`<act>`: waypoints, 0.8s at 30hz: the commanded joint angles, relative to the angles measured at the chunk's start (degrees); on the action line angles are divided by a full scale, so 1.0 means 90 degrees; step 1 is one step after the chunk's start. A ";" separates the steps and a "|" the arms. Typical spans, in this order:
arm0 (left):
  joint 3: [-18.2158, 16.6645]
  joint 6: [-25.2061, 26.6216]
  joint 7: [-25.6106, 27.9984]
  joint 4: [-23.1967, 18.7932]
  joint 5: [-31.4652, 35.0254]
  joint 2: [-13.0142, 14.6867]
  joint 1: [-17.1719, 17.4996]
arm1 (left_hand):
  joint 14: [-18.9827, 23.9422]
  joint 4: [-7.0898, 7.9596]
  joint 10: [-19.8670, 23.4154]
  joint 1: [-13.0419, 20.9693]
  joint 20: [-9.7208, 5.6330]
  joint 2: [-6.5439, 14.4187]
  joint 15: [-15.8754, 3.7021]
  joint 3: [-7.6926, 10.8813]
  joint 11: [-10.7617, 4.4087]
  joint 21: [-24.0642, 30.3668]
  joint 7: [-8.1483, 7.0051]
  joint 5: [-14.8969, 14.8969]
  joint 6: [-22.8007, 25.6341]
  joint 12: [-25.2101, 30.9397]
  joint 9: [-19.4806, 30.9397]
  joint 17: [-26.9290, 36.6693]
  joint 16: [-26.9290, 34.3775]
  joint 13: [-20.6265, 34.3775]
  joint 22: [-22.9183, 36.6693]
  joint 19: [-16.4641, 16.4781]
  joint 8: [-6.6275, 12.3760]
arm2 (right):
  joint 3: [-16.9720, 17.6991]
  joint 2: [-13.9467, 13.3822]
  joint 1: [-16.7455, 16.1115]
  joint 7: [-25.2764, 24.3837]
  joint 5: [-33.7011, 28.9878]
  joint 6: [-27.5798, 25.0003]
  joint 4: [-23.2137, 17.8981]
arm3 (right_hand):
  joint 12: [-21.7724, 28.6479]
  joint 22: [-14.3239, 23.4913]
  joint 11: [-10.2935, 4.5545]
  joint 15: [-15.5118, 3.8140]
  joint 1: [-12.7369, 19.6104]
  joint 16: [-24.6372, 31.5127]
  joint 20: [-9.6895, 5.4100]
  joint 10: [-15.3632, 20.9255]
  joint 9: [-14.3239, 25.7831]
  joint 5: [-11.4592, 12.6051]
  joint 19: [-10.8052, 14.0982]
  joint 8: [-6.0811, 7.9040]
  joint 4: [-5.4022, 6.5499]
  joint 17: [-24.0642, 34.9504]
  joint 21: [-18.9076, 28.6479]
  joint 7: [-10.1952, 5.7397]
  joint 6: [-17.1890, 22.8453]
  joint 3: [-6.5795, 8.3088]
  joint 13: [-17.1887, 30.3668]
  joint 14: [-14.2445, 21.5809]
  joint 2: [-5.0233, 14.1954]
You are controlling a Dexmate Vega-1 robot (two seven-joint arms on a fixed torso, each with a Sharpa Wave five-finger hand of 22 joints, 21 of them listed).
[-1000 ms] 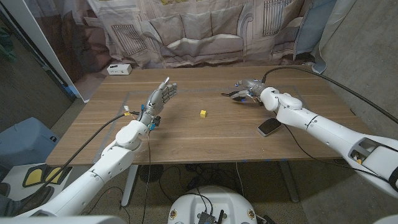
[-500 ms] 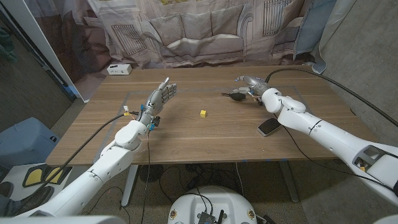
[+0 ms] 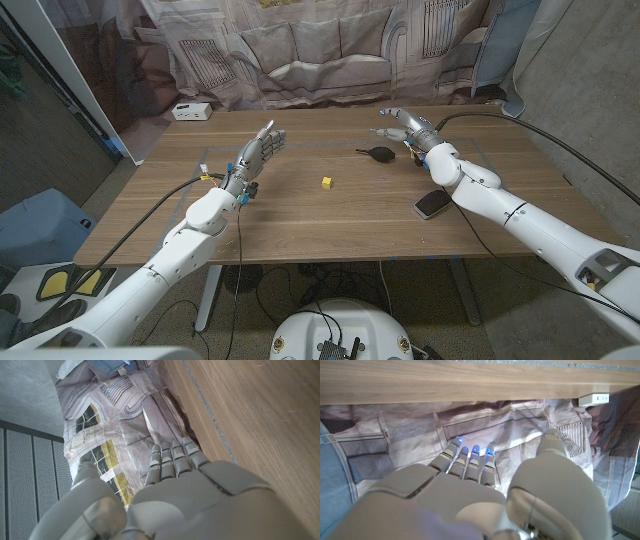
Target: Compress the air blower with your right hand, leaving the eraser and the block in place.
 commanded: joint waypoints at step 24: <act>-0.0187 -0.0320 0.0152 -0.0018 -0.0059 -0.0028 0.0284 | 0.0018 -0.0043 0.0031 -0.0017 -0.0091 0.0002 0.0010 0.0006 0.0039 -0.0018 0.0038 -0.0012 -0.0005 -0.0013 0.0029 0.0012 -0.0021 0.0020 0.0019 0.0025 -0.0017 | 0.0996 -0.0137 -0.1108 -0.0647 0.1014 0.1271 -0.0729 | 0.0121 -0.0004 0.0074 0.0022 -0.0395 0.0169 0.0081 0.0205 -0.0003 -0.0018 0.0304 0.0048 0.0135 -0.0028 0.0143 0.0094 0.0090 -0.0072 0.0024 0.0214 0.0050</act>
